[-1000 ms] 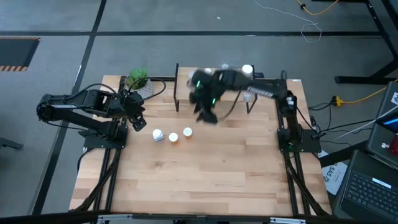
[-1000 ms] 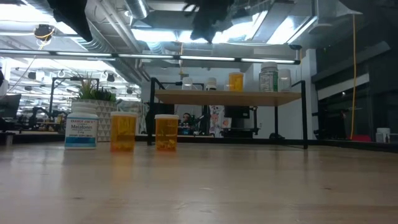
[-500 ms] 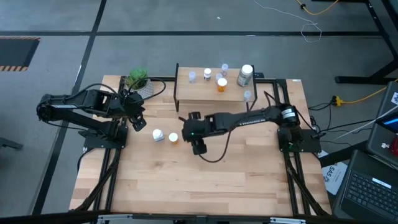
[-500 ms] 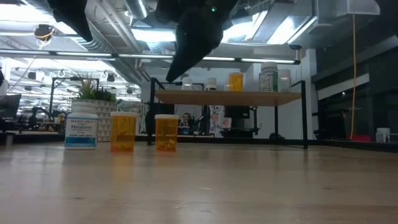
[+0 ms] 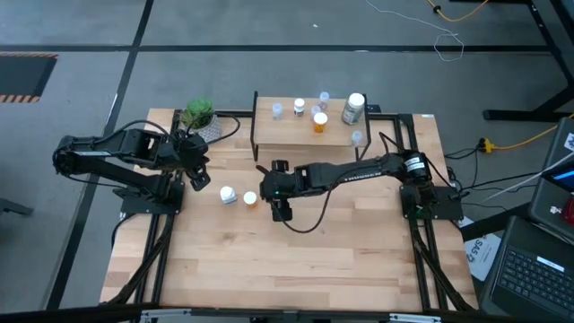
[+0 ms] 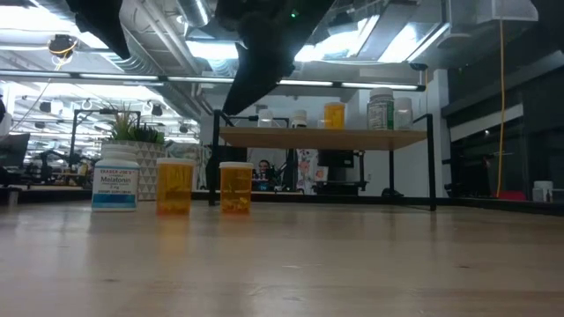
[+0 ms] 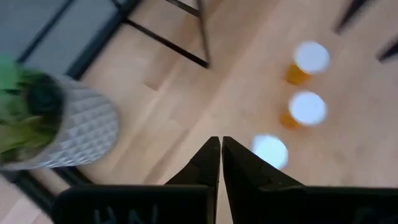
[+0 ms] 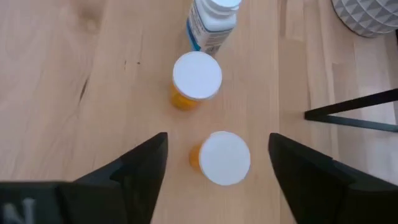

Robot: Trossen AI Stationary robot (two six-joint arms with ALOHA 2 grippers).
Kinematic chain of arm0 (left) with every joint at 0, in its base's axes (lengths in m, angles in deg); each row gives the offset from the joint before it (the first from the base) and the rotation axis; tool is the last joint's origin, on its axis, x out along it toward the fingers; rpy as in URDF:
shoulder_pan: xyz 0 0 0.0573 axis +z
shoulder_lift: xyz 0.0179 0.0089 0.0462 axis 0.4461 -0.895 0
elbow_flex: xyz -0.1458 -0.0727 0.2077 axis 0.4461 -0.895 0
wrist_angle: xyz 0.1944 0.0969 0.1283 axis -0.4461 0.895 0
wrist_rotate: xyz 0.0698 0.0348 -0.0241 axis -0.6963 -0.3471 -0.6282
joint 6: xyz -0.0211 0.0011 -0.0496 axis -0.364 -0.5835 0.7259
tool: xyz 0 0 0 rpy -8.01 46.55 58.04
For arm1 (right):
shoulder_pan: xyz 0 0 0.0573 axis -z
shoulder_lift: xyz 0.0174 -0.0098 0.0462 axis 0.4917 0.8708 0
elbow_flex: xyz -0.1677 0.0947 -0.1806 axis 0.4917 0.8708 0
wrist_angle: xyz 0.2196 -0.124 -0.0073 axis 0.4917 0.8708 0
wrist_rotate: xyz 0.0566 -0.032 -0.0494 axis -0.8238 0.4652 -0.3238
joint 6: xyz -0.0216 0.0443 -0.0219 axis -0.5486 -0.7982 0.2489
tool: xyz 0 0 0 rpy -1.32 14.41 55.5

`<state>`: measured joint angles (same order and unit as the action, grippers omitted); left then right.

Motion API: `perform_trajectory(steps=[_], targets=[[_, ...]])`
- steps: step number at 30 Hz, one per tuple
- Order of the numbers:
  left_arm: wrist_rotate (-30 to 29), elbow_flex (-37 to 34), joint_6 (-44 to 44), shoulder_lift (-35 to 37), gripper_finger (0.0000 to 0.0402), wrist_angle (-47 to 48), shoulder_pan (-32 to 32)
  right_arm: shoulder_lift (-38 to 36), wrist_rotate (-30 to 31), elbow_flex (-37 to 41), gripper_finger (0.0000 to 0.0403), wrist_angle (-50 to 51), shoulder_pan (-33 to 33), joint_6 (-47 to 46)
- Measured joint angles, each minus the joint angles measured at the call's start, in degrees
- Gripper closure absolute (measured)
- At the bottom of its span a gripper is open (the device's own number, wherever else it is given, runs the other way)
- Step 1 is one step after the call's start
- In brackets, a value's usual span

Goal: Pick and place medicine bottles onto shelf by color
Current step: Put the orange pill bottle on the shelf

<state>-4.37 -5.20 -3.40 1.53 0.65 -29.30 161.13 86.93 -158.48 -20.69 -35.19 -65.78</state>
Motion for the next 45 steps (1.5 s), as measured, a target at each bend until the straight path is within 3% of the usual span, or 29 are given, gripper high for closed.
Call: perform_trajectory(steps=[4,9,20,27,41,45], targets=[[6.43,0.00,-4.27,-0.34,0.0388,-1.29,-0.03,0.58,0.17,0.00,0.0087,0.31,-0.04,0.03],[8.34,0.02,-6.30,-1.24,0.0381,-2.48,-0.38,0.56,0.17,0.00,0.0074,0.40,0.09,0.08],[11.50,0.04,-9.36,-6.23,0.0289,-2.51,-0.39,1.60,0.25,0.00,0.0073,2.49,1.00,-3.40],[9.10,0.00,-9.41,-8.30,0.0252,0.09,-0.62,2.58,-0.17,-0.02,0.0073,1.55,1.99,-4.05],[6.90,0.04,-9.71,-8.13,0.0254,-0.11,-2.16,8.93,0.77,0.02,0.0073,-1.18,3.59,-2.97],[6.87,0.04,-9.69,-8.13,0.0254,-0.13,-2.16,9.99,-1.58,0.02,0.0087,-1.39,3.59,-4.42]])
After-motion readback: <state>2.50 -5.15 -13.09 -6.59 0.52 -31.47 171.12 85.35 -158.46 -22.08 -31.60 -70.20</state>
